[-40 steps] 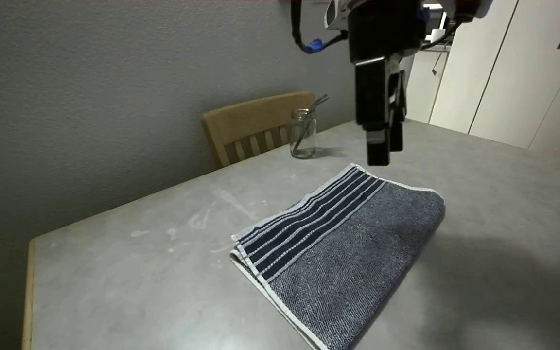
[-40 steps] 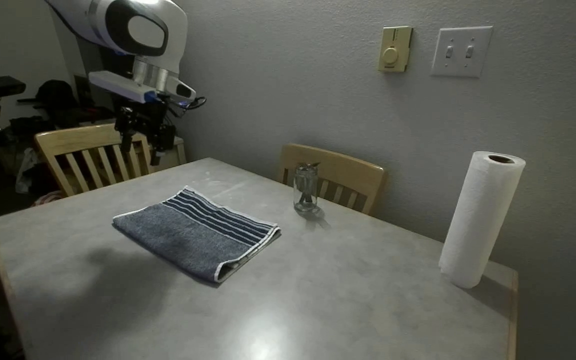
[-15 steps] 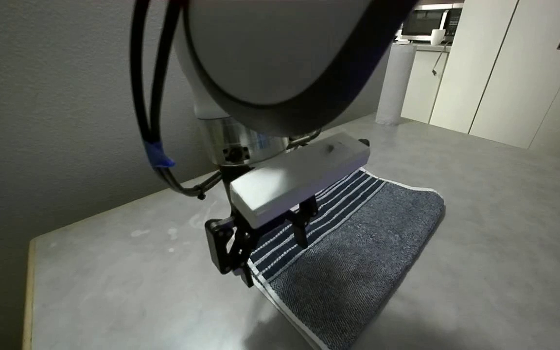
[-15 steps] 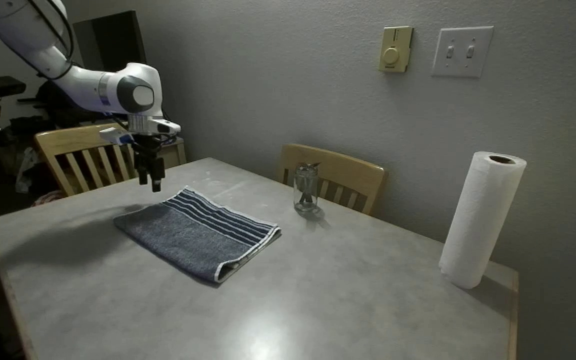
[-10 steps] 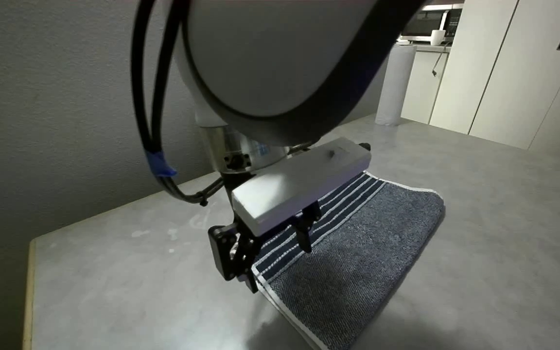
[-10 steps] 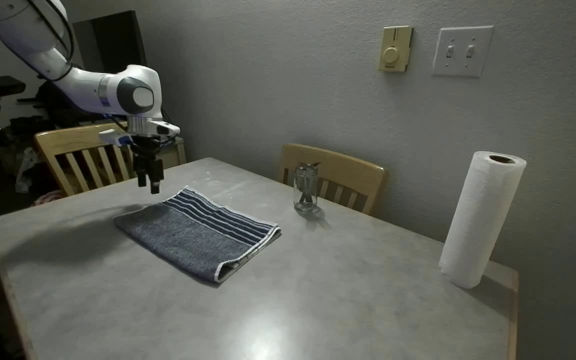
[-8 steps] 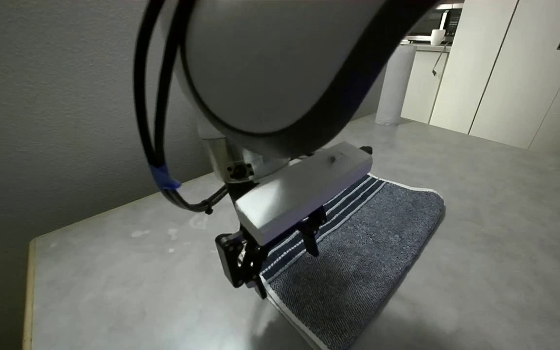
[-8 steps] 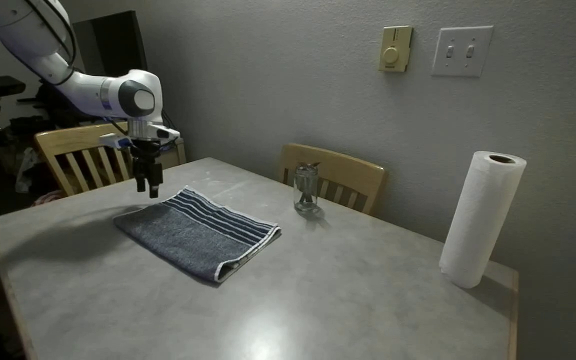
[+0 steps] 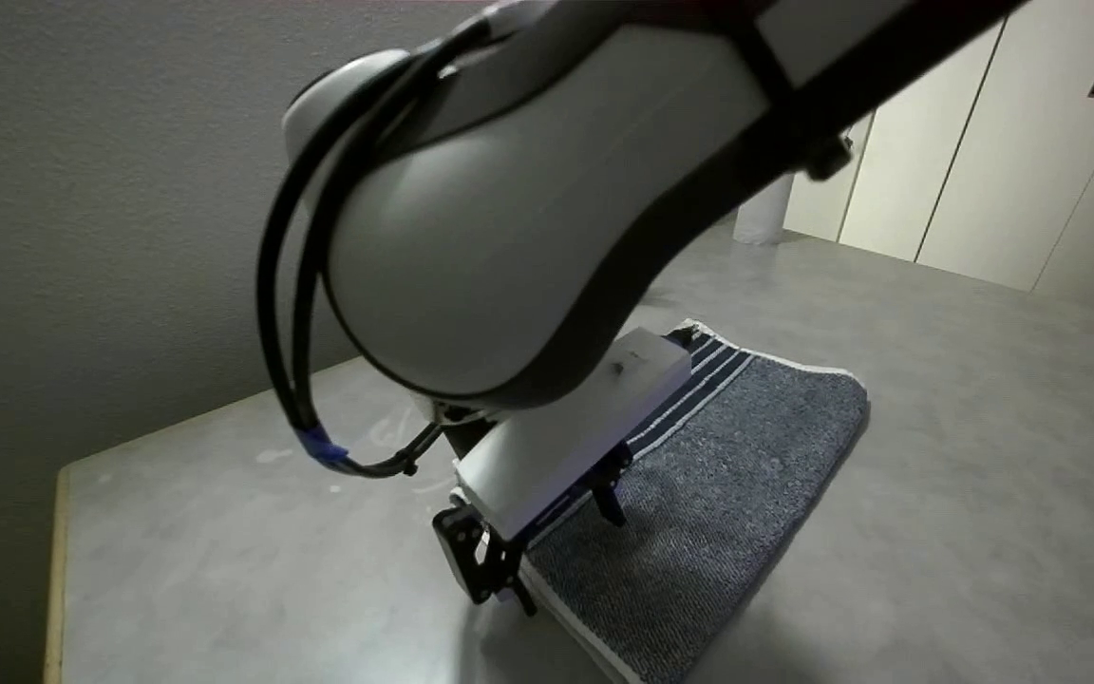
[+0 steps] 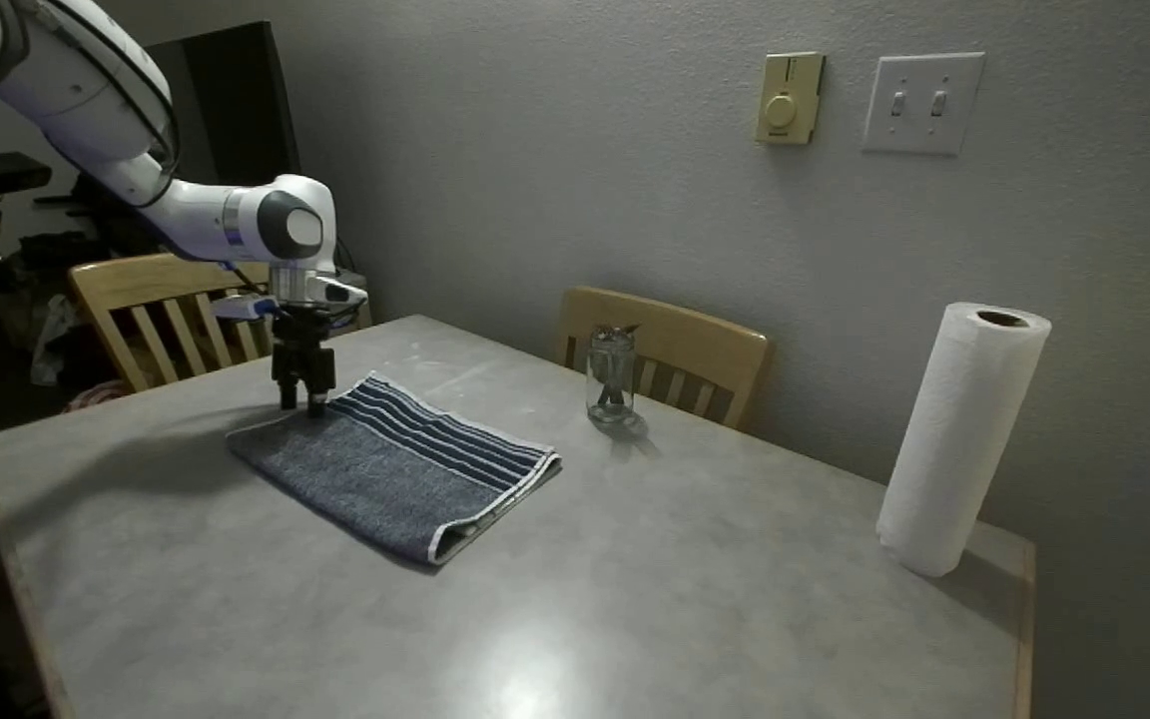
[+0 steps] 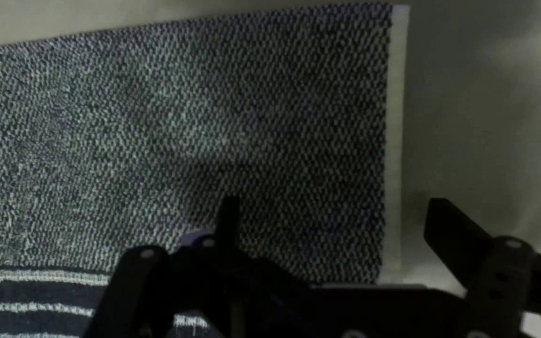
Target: Fold the towel
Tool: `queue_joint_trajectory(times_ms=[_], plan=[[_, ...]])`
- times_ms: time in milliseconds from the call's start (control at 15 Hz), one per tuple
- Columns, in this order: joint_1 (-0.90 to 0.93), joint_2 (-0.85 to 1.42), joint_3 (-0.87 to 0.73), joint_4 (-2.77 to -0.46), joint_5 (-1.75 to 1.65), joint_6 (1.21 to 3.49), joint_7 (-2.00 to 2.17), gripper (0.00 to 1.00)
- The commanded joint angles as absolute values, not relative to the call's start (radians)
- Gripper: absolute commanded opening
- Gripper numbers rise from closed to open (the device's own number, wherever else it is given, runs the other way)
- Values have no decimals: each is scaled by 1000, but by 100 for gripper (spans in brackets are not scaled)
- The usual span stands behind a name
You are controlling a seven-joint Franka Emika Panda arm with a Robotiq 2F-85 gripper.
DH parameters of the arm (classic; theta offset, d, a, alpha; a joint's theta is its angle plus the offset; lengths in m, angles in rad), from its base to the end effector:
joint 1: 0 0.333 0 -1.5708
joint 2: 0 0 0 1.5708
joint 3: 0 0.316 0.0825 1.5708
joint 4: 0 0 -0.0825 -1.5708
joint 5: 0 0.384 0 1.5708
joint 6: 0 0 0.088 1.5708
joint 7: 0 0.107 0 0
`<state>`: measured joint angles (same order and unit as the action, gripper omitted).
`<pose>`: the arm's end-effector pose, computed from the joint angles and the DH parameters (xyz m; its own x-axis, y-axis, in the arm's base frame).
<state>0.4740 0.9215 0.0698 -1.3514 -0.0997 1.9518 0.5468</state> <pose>0.6053 0.3480 0.1450 0.9664 0.0055 -0.2569 0.0536 -0.9821 0.1806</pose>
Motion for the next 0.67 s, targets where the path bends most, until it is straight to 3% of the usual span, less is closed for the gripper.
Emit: queue_joint_trajectory(times_ms=[0, 600], plan=[[485, 974, 53, -1255, -118, 1906, 525, 100], [484, 981, 24, -1224, -141, 1837, 537, 100]])
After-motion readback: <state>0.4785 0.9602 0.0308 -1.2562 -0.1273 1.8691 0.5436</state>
